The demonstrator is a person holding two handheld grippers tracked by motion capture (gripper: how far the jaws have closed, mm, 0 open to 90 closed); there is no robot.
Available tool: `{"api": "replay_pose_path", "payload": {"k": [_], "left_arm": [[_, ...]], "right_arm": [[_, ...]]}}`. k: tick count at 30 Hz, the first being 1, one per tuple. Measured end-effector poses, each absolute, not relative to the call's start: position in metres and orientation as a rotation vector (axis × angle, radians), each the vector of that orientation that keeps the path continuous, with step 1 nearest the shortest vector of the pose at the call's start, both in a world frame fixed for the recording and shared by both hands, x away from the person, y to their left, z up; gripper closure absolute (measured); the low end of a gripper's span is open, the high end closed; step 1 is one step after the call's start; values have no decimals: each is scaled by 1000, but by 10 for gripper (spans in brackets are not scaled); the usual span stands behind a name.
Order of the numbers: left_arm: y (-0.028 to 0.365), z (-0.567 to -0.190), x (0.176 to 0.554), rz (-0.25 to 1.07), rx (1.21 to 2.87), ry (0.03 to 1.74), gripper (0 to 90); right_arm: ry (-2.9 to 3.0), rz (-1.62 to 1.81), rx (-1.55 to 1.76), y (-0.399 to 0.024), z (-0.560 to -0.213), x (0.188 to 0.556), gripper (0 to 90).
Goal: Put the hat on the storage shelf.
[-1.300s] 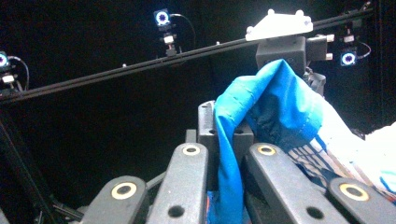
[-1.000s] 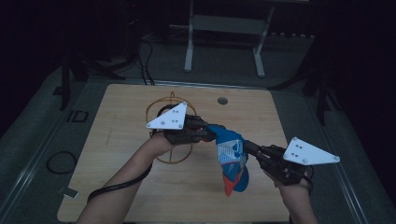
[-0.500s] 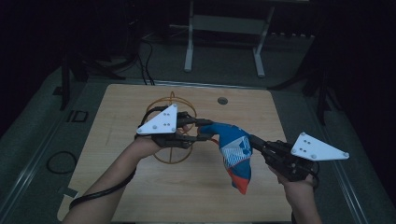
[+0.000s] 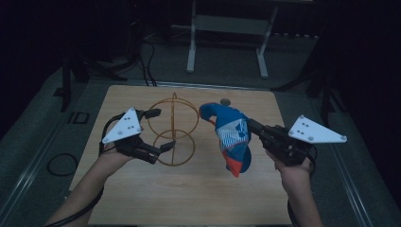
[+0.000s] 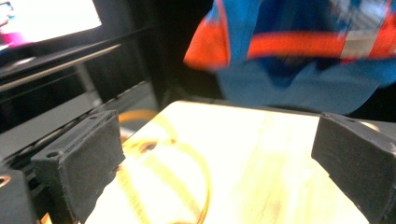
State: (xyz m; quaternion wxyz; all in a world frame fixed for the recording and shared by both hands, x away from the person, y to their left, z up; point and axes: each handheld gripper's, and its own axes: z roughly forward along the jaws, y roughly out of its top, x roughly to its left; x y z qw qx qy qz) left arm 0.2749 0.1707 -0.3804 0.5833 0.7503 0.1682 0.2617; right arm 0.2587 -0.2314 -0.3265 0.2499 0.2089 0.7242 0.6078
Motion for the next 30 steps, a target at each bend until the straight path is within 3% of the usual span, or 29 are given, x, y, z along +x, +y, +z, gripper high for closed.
{"api": "replay_pose_path", "payload": {"k": [5, 11, 22, 30], "left_arm": [[196, -407, 259, 725, 1746, 532, 24], [209, -449, 235, 820, 1773, 575, 25], [224, -526, 207, 843, 1610, 815, 25], [233, -542, 209, 835, 1580, 872, 25]], "right_arm": [[1953, 1657, 559, -211, -310, 274, 900], [1952, 1677, 542, -181, -295, 292, 900], [2019, 1652, 506, -108, -287, 329, 900], [2161, 1604, 459, -46, -302, 349, 900]]}}
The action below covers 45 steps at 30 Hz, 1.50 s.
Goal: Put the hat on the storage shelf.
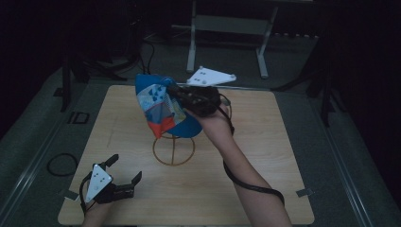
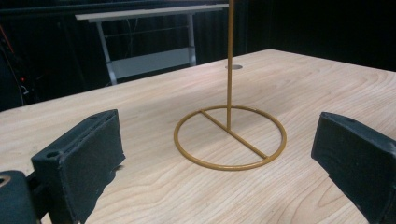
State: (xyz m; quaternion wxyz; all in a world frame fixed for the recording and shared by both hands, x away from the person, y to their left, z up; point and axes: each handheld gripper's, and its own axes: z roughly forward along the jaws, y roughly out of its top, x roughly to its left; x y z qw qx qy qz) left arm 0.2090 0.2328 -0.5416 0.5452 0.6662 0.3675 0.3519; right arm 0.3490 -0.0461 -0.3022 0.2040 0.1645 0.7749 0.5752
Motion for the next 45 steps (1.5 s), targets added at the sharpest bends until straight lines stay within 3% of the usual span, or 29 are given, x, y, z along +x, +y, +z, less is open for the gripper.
{"api": "replay_pose_path", "payload": {"k": [10, 45], "left_arm": [[232, -547, 210, 798, 1587, 868, 25], [229, -556, 213, 737, 1616, 878, 25]], "right_arm": [[2309, 1496, 473, -16, -333, 367, 900], [2319, 1562, 656, -87, -407, 350, 898]]}}
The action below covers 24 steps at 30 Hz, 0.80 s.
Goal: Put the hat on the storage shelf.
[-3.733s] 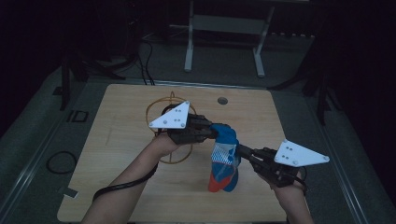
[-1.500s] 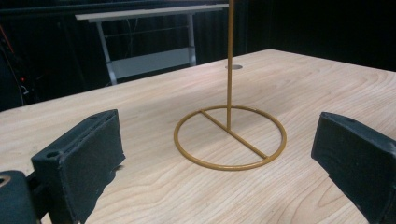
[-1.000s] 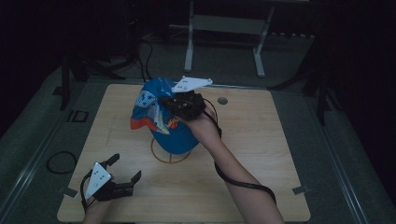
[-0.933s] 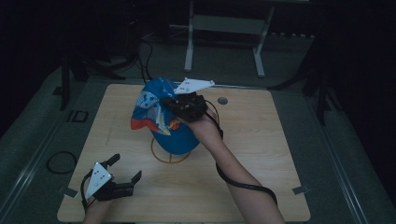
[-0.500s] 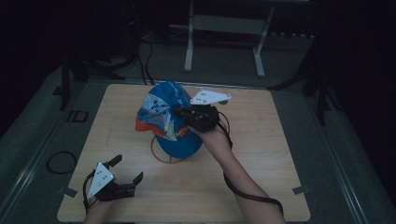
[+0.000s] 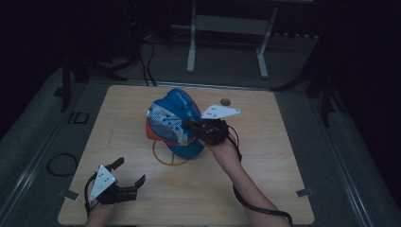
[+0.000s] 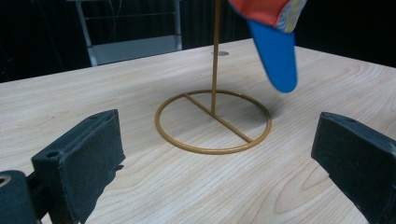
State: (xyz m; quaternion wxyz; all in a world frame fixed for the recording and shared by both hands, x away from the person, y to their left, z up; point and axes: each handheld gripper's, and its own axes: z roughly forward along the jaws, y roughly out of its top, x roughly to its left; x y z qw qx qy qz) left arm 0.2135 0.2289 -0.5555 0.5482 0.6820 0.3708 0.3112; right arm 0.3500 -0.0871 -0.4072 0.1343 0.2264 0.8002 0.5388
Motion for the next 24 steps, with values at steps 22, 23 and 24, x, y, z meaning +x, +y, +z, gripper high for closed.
{"api": "replay_pose_path", "payload": {"k": [22, 23, 24], "left_arm": [[229, -557, 211, 738, 1597, 848, 25], [229, -557, 211, 738, 1594, 846, 25], [229, -556, 210, 737, 1592, 844, 26]], "right_arm": [[2275, 1653, 615, -107, -413, 332, 387], [2275, 1649, 618, -109, -413, 331, 377], [2276, 1654, 617, -110, -414, 331, 345]]}}
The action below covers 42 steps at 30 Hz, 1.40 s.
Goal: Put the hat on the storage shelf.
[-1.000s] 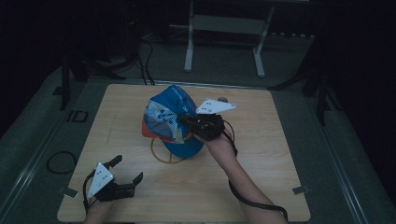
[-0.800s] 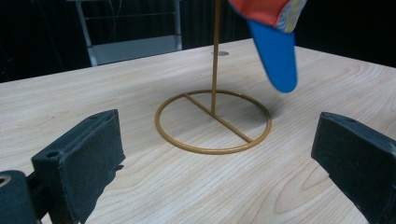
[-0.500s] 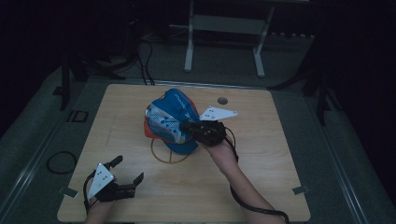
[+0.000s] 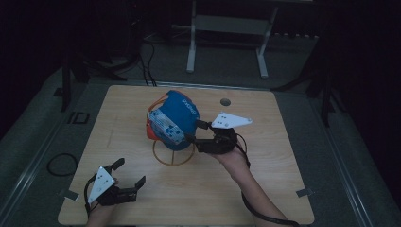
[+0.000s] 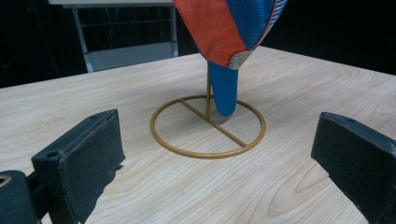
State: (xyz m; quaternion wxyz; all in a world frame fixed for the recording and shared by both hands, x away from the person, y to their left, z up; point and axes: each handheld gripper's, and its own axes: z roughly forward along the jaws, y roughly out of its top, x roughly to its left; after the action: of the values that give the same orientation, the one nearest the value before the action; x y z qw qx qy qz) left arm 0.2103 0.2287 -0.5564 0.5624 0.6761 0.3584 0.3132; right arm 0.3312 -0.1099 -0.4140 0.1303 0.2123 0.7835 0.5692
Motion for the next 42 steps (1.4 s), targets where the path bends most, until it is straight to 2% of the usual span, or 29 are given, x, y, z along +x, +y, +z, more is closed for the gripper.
{"api": "replay_pose_path", "payload": {"k": [3, 5, 42], "left_arm": [[229, -556, 210, 738, 1591, 838, 25], [229, -557, 210, 737, 1595, 836, 26], [224, -569, 218, 667, 1691, 823, 26]], "right_arm": [[2278, 1671, 622, -116, -418, 331, 257], [2298, 1681, 609, -120, -422, 330, 145], [2455, 1425, 692, -189, -545, 320, 141]]}}
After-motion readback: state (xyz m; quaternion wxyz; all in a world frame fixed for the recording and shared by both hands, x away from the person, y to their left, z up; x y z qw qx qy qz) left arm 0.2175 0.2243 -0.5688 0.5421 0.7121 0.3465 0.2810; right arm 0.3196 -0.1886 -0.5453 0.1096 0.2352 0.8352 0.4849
